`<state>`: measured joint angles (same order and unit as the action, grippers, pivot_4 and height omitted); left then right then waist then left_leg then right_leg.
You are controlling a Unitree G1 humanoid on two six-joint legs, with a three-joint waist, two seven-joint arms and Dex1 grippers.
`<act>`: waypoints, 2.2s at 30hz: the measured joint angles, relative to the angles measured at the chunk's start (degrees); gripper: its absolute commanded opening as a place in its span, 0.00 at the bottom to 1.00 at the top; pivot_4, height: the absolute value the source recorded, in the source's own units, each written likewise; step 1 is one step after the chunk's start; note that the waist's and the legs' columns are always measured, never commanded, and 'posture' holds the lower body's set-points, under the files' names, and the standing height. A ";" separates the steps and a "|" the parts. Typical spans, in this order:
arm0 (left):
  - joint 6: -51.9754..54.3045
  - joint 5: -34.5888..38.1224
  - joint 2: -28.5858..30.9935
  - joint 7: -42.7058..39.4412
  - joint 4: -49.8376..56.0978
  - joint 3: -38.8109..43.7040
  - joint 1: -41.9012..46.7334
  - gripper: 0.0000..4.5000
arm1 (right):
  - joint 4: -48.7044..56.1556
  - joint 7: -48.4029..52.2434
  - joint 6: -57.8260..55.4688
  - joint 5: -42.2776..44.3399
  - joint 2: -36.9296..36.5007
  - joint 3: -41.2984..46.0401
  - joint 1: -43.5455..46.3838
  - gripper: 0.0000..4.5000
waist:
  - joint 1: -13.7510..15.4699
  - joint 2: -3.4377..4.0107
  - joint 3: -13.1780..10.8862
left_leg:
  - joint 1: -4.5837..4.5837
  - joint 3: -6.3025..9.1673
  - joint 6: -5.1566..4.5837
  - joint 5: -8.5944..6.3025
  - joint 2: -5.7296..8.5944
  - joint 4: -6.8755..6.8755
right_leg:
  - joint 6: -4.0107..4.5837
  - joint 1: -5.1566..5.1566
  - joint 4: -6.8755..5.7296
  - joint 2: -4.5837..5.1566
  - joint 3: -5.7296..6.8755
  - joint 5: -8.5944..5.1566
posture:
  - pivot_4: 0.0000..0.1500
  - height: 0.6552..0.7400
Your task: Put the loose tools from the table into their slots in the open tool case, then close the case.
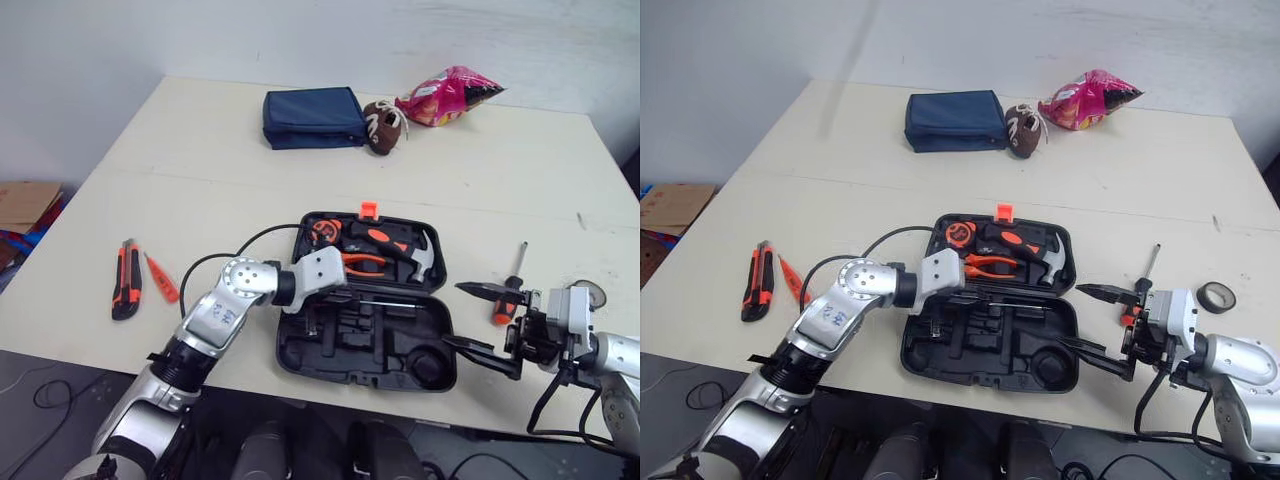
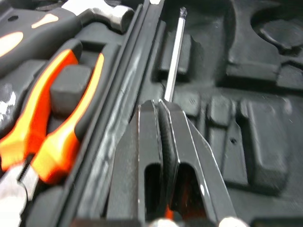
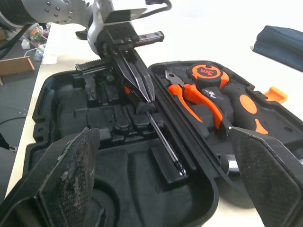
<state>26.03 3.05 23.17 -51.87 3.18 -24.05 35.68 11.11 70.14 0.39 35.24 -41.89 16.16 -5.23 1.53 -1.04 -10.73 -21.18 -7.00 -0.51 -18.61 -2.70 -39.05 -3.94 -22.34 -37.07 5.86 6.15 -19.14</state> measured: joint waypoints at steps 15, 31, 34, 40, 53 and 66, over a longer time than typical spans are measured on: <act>1.94 -3.09 -1.41 0.32 0.58 -2.10 1.67 0.02 | 2.25 -5.02 -1.41 -0.08 0.00 0.70 -1.52 1.00 | -0.12 0.06 0.14 | 0.09 0.05 -0.09 -0.05 -0.01 0.01 | -0.05 0.17 0.16 0.24 0.03 0.03 | 1.00 1.00; -13.38 14.82 21.45 -3.15 -5.13 43.16 -19.46 0.85 | -15.03 -5.96 14.90 -5.61 0.79 26.48 -16.58 1.00 | -1.18 0.06 0.10 | 0.04 -0.05 -0.15 -0.11 0.08 0.23 | -0.10 -0.03 0.15 0.47 0.07 0.05 | 1.00 1.00; -20.24 13.97 26.50 -1.39 -16.52 48.97 -21.65 0.98 | -20.23 -6.84 17.54 -6.40 0.87 29.88 -19.59 1.00 | -1.49 0.06 0.10 | 0.14 -0.15 -0.05 -0.06 0.12 0.76 | -0.07 -0.12 0.27 0.48 0.03 0.04 | 1.00 1.00; -29.90 12.14 35.50 3.43 -47.03 59.64 -26.65 0.98 | -26.76 -10.94 18.45 -6.71 3.50 36.70 -26.52 1.00 | -2.95 -0.02 0.07 | 0.59 -0.38 0.02 -0.05 0.06 1.32 | 0.19 -0.10 0.25 0.52 -0.02 -0.14 | 1.00 1.00; -34.33 16.31 35.50 0.98 -49.88 60.75 -25.24 0.98 | -10.57 -21.10 6.52 -6.61 6.53 32.56 -29.44 1.00 | -3.23 -0.23 0.20 | 0.95 -0.40 0.34 0.18 0.11 1.94 | 0.40 -0.14 0.08 0.65 -0.10 -0.19 | 1.00 1.00; -21.46 25.27 24.90 -5.83 -3.95 43.27 -26.16 0.98 | 22.01 -40.18 -31.13 12.70 -0.59 26.17 -22.90 1.00 | -2.21 -0.22 0.21 | 0.83 -0.40 0.39 0.30 0.15 1.88 | 0.37 -0.13 0.16 0.56 -0.14 -0.17 | 1.00 1.00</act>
<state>4.57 28.32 48.07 -57.70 -0.77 19.22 9.53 33.11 29.96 -30.74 47.94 -42.48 42.34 -28.13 -0.67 -1.26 -10.52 -20.35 -7.40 -0.12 -18.31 -2.55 -37.17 -3.57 -22.46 -36.91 6.42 6.01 -19.32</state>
